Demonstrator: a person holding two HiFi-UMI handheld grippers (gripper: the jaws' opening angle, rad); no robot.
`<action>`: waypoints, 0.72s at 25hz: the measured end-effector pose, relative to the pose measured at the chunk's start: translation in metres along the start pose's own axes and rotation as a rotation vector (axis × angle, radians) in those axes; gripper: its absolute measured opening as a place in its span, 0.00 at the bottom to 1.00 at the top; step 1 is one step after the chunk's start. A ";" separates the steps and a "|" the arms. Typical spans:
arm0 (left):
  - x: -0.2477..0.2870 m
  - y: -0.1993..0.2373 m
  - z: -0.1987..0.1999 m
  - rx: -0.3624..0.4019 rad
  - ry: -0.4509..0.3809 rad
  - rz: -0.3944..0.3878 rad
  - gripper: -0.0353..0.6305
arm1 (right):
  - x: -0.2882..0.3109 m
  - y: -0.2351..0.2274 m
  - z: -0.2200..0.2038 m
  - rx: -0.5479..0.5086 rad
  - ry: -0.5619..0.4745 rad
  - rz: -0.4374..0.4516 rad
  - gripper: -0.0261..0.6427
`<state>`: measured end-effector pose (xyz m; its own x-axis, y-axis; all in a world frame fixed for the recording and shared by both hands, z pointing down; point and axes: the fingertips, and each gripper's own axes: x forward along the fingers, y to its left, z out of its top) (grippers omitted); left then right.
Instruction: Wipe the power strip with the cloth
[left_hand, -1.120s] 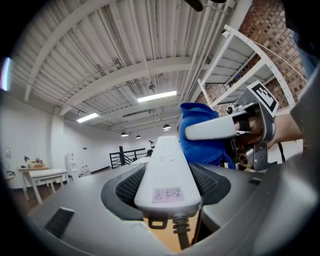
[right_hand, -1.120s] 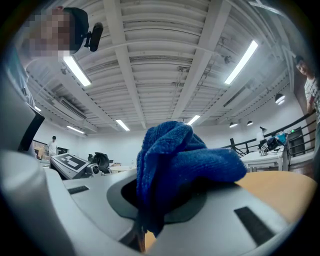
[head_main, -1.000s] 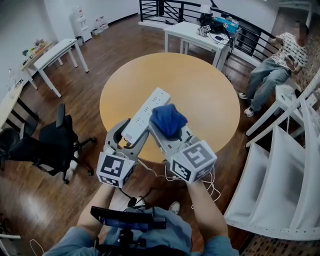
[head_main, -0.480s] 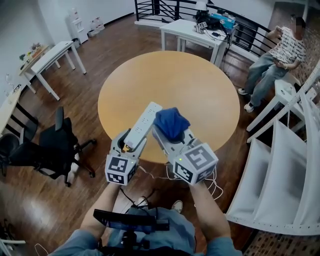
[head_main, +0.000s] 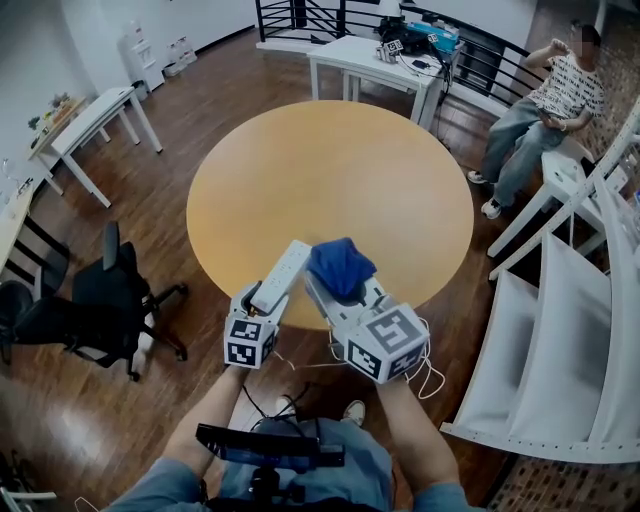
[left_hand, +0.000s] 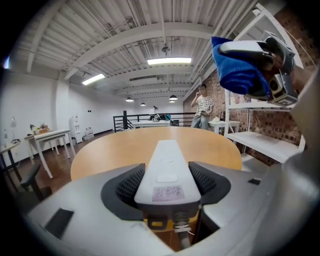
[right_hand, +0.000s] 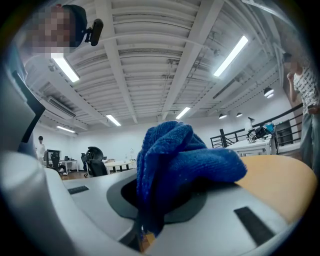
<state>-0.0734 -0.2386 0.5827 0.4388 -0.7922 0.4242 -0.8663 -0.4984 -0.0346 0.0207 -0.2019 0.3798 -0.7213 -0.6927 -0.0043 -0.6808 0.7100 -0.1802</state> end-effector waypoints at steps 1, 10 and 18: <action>0.003 -0.001 -0.007 0.000 0.016 -0.002 0.48 | -0.001 0.000 -0.003 0.005 0.005 -0.003 0.12; 0.021 0.003 -0.047 -0.018 0.086 0.000 0.48 | -0.007 -0.005 -0.015 0.015 0.038 -0.032 0.12; 0.026 0.003 -0.062 -0.047 0.111 -0.002 0.48 | -0.013 -0.008 -0.017 0.017 0.049 -0.046 0.12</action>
<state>-0.0792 -0.2390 0.6500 0.4137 -0.7460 0.5219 -0.8769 -0.4806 0.0081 0.0331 -0.1961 0.3979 -0.6952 -0.7168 0.0525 -0.7111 0.6753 -0.1957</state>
